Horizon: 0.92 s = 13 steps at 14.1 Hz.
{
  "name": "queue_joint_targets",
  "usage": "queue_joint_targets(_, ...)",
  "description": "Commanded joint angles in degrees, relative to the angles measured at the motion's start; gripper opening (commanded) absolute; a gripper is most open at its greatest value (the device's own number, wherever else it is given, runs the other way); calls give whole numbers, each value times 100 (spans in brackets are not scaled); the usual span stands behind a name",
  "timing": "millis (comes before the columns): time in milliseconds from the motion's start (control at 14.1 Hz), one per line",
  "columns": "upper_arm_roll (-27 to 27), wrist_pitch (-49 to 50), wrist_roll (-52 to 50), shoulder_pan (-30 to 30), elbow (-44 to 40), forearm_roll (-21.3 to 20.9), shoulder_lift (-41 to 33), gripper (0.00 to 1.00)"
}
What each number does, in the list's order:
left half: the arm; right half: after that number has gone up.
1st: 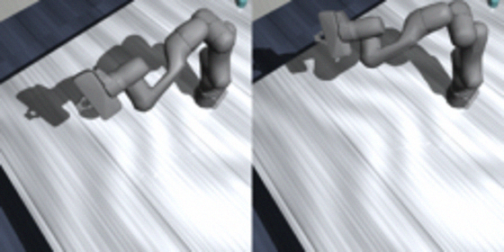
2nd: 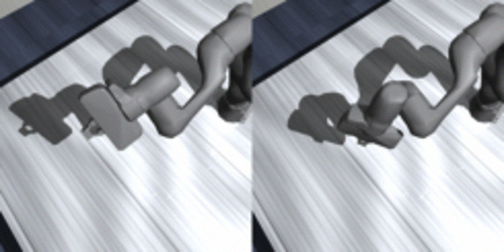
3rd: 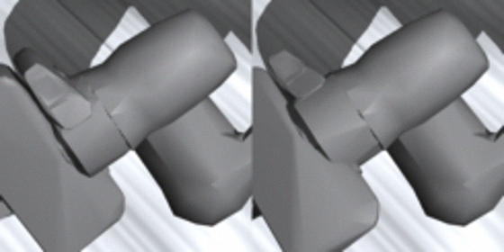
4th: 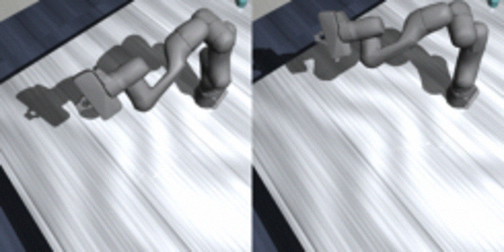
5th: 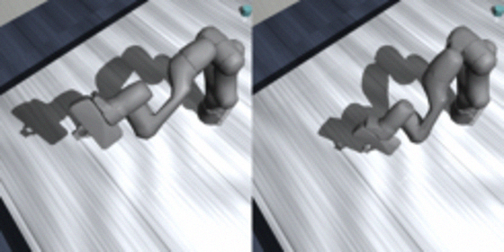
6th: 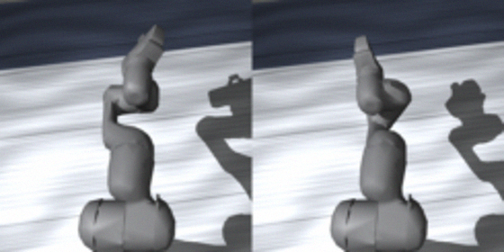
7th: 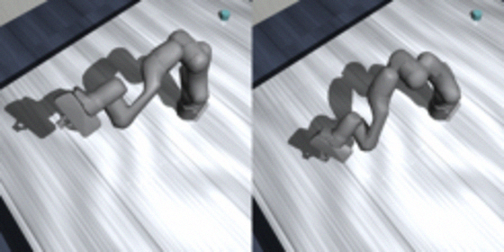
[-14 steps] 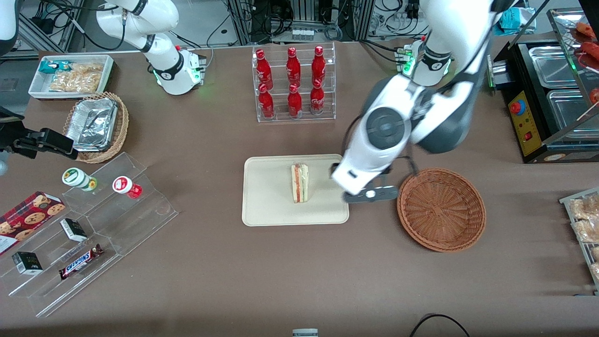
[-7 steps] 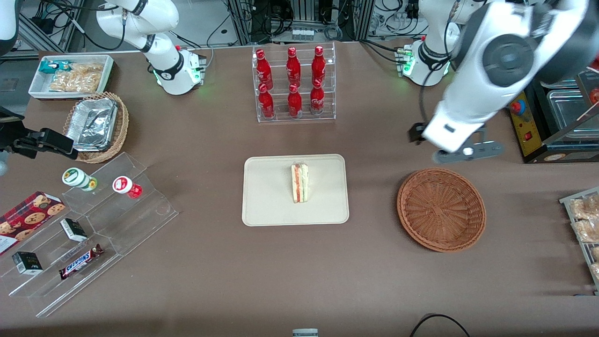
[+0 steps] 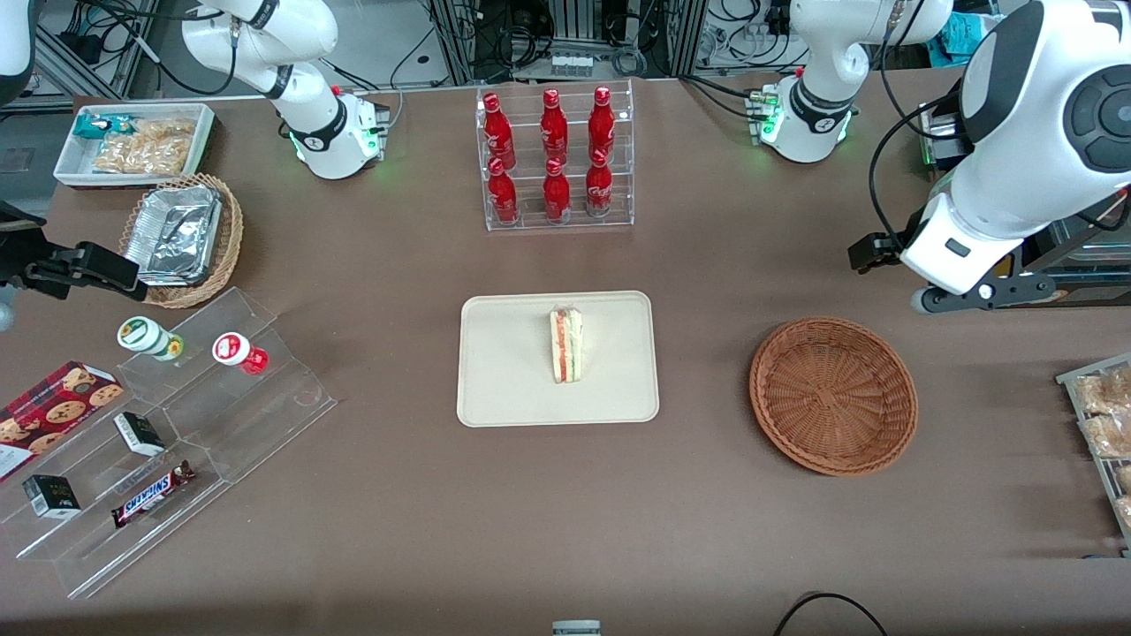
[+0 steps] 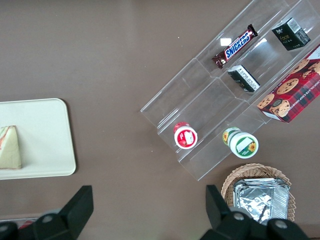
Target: Place sandwich from basket to tray
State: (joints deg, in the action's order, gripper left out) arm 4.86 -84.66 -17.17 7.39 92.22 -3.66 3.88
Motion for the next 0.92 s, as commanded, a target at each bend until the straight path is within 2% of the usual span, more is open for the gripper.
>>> queue_joint_targets(0,7,46,511,-255,15,-56,-194,100)
queue_joint_targets(850,-169,20,531,-300,-222,14,-150,100)
